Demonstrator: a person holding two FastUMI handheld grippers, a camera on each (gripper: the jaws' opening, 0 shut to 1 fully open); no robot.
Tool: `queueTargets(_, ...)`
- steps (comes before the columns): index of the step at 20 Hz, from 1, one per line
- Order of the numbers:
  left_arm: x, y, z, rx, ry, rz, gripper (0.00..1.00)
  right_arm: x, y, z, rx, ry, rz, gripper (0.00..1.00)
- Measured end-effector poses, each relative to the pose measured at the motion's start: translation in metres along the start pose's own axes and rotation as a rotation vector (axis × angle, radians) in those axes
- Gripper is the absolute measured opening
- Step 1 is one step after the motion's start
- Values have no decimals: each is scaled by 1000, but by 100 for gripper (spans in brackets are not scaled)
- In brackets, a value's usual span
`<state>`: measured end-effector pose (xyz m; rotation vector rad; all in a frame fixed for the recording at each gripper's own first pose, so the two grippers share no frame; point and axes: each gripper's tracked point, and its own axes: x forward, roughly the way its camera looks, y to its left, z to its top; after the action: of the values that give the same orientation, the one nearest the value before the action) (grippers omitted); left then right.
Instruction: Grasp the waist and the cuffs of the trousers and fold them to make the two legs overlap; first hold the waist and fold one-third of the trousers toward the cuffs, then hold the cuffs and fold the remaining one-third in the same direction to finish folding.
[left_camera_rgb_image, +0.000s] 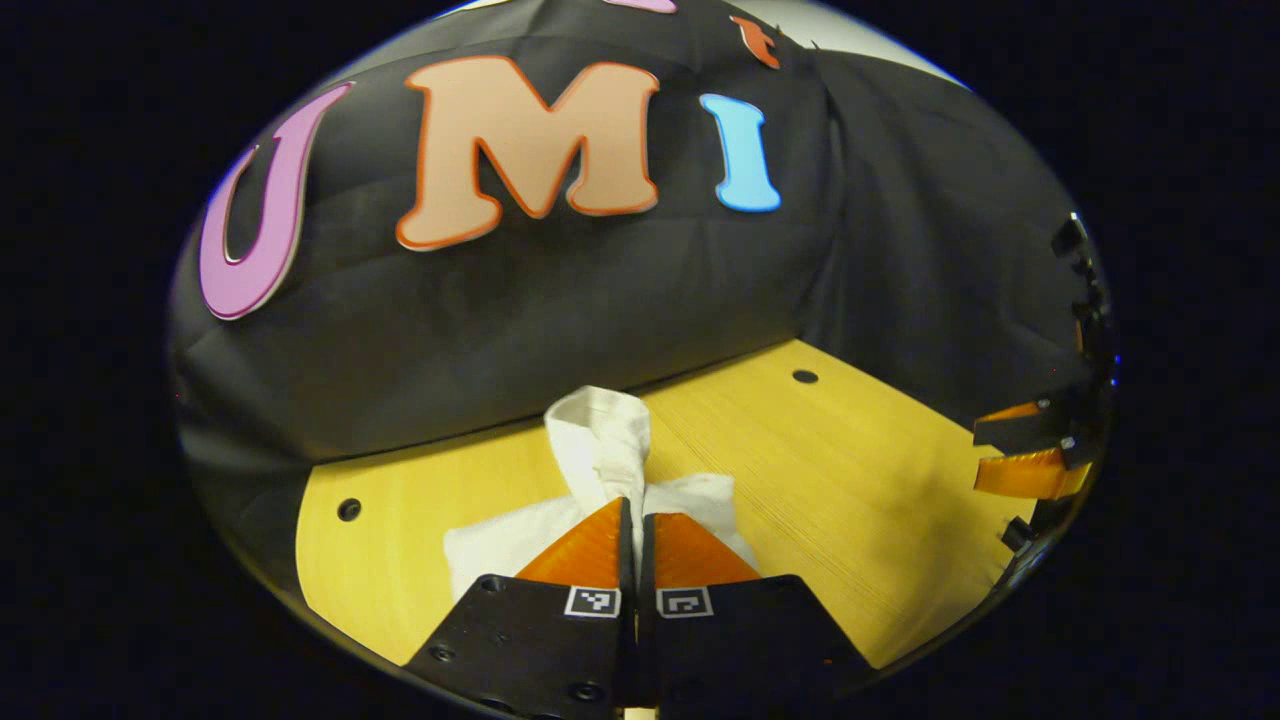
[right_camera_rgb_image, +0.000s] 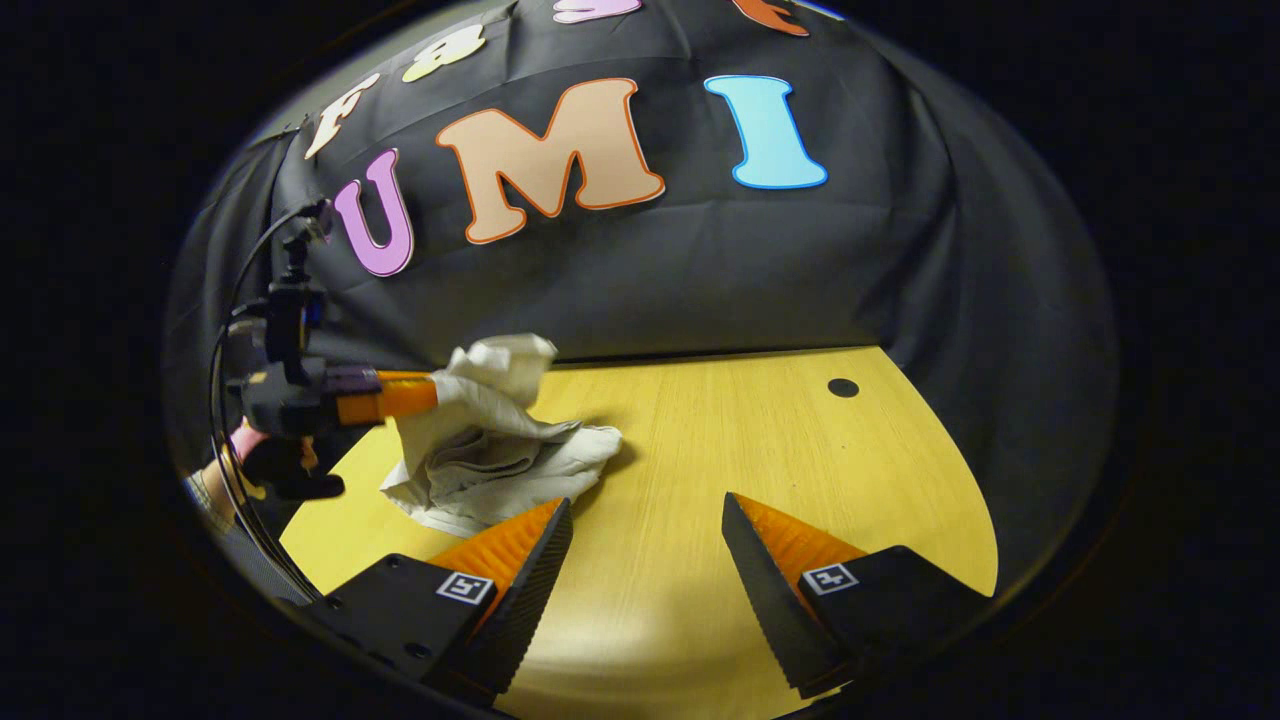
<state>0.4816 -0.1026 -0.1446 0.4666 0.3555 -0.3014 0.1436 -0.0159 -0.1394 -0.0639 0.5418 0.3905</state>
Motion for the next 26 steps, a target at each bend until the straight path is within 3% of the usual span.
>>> queueTargets(3,23,-36,-59,28,103,10,1,-9,-13,-7,-11,9,-5,96)
queueTargets(5,31,-59,-85,18,151,10,8,-11,-16,-10,-18,15,-6,96)
queueTargets(7,36,-67,-100,-12,163,15,30,-13,-16,-13,-25,17,-3,96)
queueTargets(11,26,-72,-94,-144,88,30,93,-15,-4,-15,-39,15,22,96)
queueTargets(12,13,-61,-90,-165,60,69,96,-15,1,-14,-46,13,31,96)
queueTargets(14,-20,-42,-73,-195,0,136,96,-18,15,-15,-54,9,54,96)
queueTargets(15,-40,-32,-64,-209,-26,169,96,-19,23,-16,-52,7,68,91)
queueTargets(20,-139,29,-40,-242,-124,360,94,-30,79,-2,30,-46,138,96)
queueTargets(26,-217,66,-49,-349,-164,398,93,-45,126,7,71,-126,107,96)
